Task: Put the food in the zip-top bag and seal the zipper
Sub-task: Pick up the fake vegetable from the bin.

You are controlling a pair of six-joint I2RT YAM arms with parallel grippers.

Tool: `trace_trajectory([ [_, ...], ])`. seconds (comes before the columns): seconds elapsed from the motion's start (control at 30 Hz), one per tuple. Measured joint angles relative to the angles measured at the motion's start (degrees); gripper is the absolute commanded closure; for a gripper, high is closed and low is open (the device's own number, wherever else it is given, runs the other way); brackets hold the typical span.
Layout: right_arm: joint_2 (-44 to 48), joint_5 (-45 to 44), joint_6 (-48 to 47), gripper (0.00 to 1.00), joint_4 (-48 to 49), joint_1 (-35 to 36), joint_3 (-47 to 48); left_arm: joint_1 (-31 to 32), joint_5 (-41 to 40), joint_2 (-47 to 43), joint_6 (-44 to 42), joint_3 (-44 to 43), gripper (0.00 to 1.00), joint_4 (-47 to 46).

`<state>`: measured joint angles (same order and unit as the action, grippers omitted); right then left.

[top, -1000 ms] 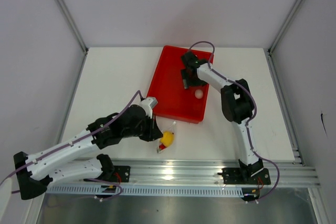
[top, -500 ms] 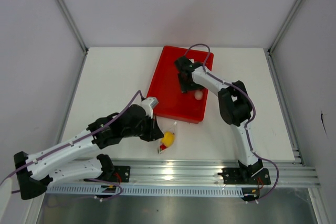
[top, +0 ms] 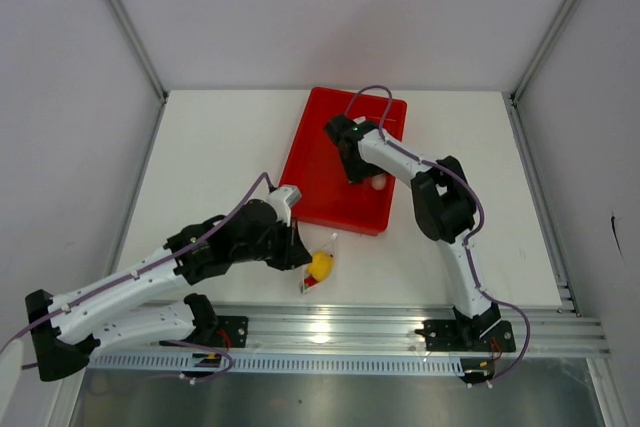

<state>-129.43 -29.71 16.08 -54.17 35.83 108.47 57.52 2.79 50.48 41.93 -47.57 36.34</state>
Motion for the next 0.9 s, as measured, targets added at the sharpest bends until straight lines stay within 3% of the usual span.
trace_trajectory([
  [0.9, -3.37, -5.97, 3.61, 0.39, -5.66, 3.06, 2.67, 0.02, 0.0, -1.62, 0.02, 0.76, 0.99, -0.17],
])
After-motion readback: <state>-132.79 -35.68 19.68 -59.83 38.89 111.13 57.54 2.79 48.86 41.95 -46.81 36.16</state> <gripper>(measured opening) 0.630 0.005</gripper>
